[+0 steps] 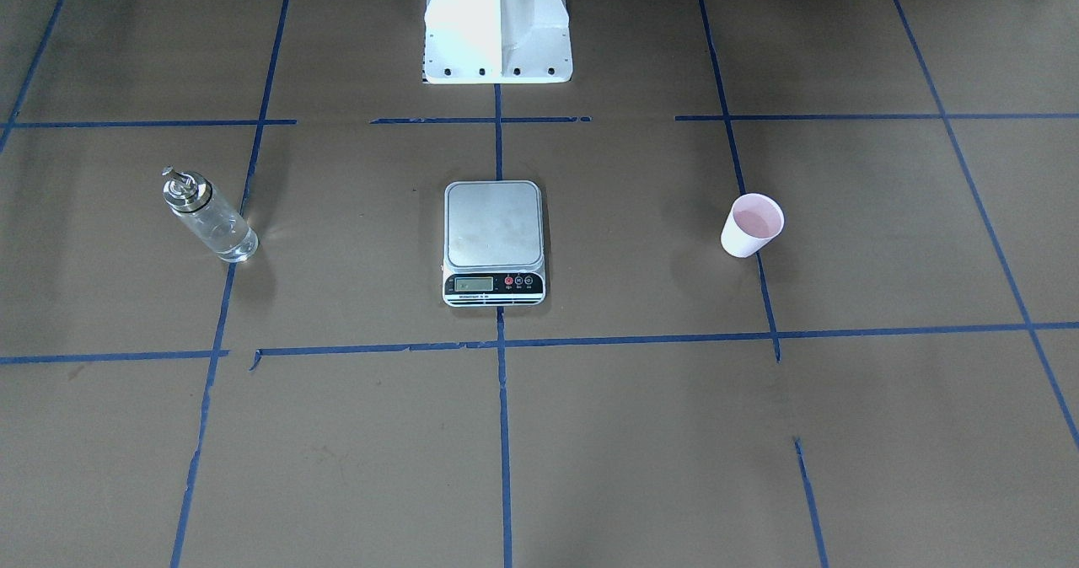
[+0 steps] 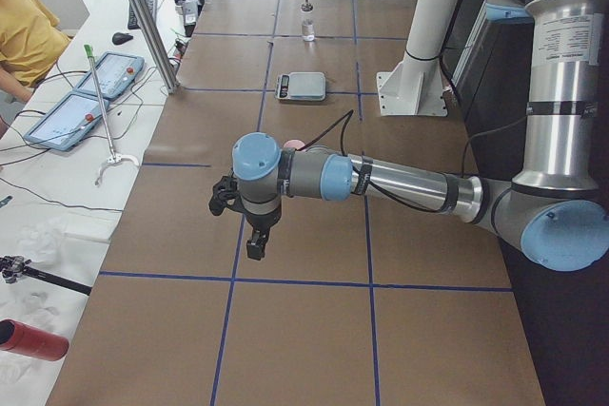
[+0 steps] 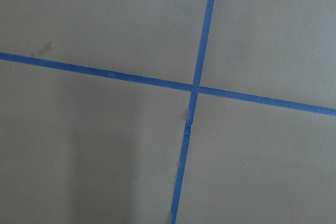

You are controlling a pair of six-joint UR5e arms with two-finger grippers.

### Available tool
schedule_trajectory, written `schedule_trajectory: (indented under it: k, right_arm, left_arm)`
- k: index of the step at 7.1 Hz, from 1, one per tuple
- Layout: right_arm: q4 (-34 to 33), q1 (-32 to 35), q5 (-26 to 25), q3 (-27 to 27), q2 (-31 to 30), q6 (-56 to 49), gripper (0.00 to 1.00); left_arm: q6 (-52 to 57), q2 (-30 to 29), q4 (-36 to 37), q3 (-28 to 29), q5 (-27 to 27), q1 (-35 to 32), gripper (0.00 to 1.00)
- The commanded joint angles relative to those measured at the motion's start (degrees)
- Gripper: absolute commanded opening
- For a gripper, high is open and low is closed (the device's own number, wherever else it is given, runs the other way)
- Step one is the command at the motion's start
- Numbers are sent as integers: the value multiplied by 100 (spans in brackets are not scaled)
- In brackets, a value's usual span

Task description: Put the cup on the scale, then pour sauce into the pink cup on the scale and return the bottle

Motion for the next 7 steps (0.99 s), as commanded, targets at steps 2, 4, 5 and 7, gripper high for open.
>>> schedule_trajectory:
  k: [2,4,5,7]
  right_arm:
    - [2,-37,286,54,-51,-33,100]
    - [106,-89,429,11,-157,10,100]
    - [386,-90,386,-32,-174,19,100]
    - [398,-90,368,-42,-201,2,100]
  left_arm:
    - [-107,108,-57,-266,-18,9,100]
    - [-360,108,-1115,-83,-61,227,100]
    - [-1311,83,-1251,-108,-358,498,100]
    - [-3181,-48,-2135,-205,-431,1596,100]
